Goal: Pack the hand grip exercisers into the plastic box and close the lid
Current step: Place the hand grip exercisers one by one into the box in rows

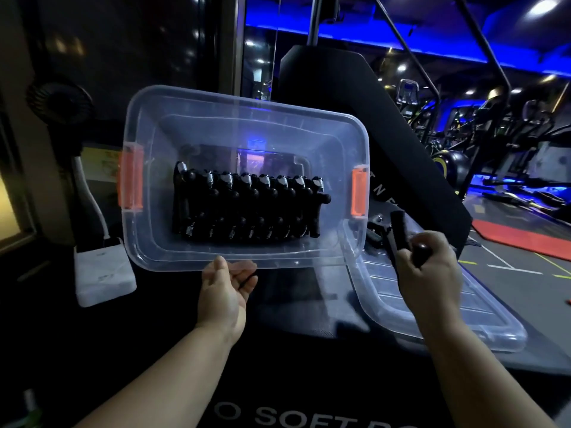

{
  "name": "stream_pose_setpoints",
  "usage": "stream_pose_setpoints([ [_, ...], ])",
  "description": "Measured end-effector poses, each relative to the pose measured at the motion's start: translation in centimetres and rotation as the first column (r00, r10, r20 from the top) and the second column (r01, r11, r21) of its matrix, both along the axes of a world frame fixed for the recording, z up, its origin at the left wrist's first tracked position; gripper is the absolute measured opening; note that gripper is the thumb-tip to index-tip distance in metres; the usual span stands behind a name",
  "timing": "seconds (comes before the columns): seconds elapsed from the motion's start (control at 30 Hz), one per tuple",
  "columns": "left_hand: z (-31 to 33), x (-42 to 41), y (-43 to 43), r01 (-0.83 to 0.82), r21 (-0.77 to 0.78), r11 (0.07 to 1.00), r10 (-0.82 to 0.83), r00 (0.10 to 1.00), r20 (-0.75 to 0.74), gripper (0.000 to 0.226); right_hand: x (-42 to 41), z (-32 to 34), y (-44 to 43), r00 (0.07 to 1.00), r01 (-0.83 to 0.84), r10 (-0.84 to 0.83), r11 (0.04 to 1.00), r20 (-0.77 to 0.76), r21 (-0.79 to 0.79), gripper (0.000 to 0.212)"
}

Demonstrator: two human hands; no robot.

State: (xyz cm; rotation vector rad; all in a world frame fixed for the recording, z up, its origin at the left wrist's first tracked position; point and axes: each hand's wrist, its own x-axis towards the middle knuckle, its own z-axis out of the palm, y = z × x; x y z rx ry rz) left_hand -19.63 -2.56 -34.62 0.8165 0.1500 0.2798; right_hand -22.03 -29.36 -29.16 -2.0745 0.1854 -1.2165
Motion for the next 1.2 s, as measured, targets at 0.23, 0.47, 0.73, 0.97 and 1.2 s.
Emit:
stream_pose_setpoints([
  [0.23,0.3,-0.3,-0.1,-0.041,-0.021,0.999,0.041,0.999,-0.014,0.022,-0.7,4.3,3.7,0.984,-0.121,0.145,0.971,0.105,-0.207,0.026],
  [0.47,0.0,-0.3,0.1,-0.062,-0.042,0.997,0.061,0.998,-0.019,0.008,3.1,7.2,9.0,0.928,-0.363,0.364,0.84,-0.077,-0.403,0.03],
  [0.73,-0.1,-0.1,0.3,-0.024,-0.072,0.997,0.027,0.999,0.036,0.013,10.7,10.1,15.4,0.888,-0.46,0.312,0.614,-0.339,-0.641,0.048],
  [0.97,-0.3,0.4,0.2,-0.055,-0.08,0.995,0.06,0.997,0.054,0.013,16.9,10.4,20.8,0.9,-0.435,0.314,0.644,-0.302,-0.629,0.048],
  [1.2,-1.0,1.0,0.1,-0.034,-0.148,0.988,0.042,0.998,0.055,0.013,20.7,8.8,23.0,0.919,-0.391,0.257,0.685,-0.299,-0.615,0.032],
])
